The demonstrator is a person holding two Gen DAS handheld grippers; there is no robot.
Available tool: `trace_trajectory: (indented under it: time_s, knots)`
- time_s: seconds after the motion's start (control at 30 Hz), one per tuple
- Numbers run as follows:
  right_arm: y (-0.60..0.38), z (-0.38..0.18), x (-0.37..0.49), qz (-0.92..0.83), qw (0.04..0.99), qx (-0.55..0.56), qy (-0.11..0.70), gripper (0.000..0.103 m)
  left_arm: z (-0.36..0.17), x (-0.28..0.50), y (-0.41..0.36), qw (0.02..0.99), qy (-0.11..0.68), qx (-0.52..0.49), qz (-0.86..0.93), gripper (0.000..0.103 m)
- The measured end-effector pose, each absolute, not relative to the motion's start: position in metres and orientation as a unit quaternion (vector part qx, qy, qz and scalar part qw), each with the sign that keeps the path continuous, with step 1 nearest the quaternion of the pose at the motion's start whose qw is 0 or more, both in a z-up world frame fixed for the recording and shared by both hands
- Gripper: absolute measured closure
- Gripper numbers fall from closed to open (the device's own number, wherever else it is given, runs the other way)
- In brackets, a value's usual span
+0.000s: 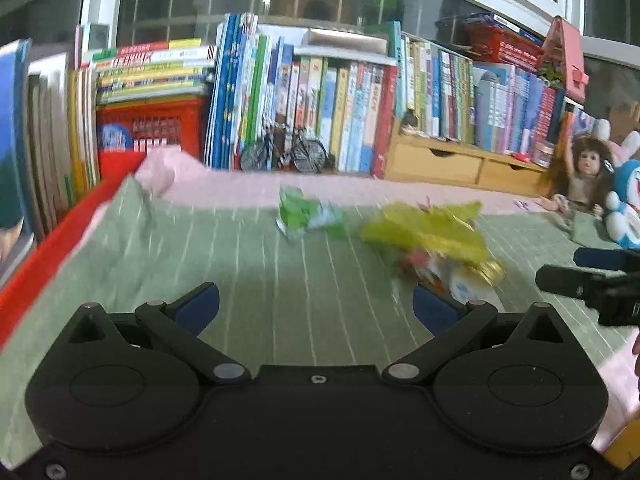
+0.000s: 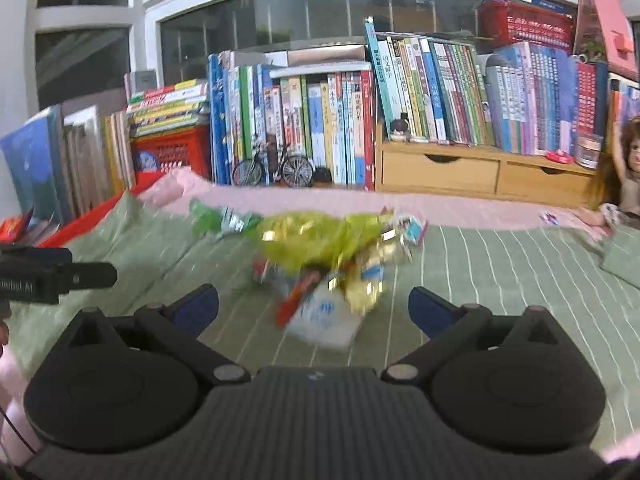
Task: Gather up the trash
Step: 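Raise both tools back over the trash on the cloth, then grasp the gold foil wrapper with the right tool while the left tool grasps the green plastic bag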
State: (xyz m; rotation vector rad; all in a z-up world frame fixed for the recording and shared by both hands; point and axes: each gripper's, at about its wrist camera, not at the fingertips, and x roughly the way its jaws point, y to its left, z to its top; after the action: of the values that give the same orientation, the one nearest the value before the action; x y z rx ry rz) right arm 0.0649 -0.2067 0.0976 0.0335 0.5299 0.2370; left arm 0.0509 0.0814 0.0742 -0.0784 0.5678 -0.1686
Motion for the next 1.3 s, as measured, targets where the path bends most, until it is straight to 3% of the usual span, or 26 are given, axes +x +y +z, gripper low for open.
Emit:
trace_trajectory:
  time_s: [0.23,0.67,0.73,0.83,0.87,0.97,1.3]
  knots:
    - [-0.217,0.086,0.147,0.213,0.926,0.080,0.300,0.000,0.082,0.110,0.086,0.961,0.265,-0.033,-0.073,0.000]
    - [-0.230,0.052,0.243,0.178,0.915,0.118,0.343,0.000,0.060,0.143,0.078,0.956,0.283,-0.017,-0.077,0.000]
    - [-0.227,0.049,0.250,0.179,0.912,0.118,0.349,0.007,0.060,0.145,0.079,0.957,0.279,-0.018,-0.073,0.000]
    - [-0.221,0.044,0.257,0.173,0.912,0.096,0.360,0.035,0.060,0.149,0.080,0.958,0.276,-0.021,-0.071,0.000]
    - [-0.219,0.042,0.257,0.170,0.913,0.087,0.359,0.052,0.060,0.151,0.080,0.958,0.275,-0.022,-0.070,0.000]
    - [-0.220,0.043,0.250,0.173,0.918,0.087,0.346,0.067,0.056,0.159,0.082,0.959,0.273,-0.028,-0.066,0.000]
    - [-0.236,0.072,0.203,0.186,0.934,0.090,0.292,0.068,0.032,0.202,0.077,0.940,0.314,-0.047,-0.124,0.000]
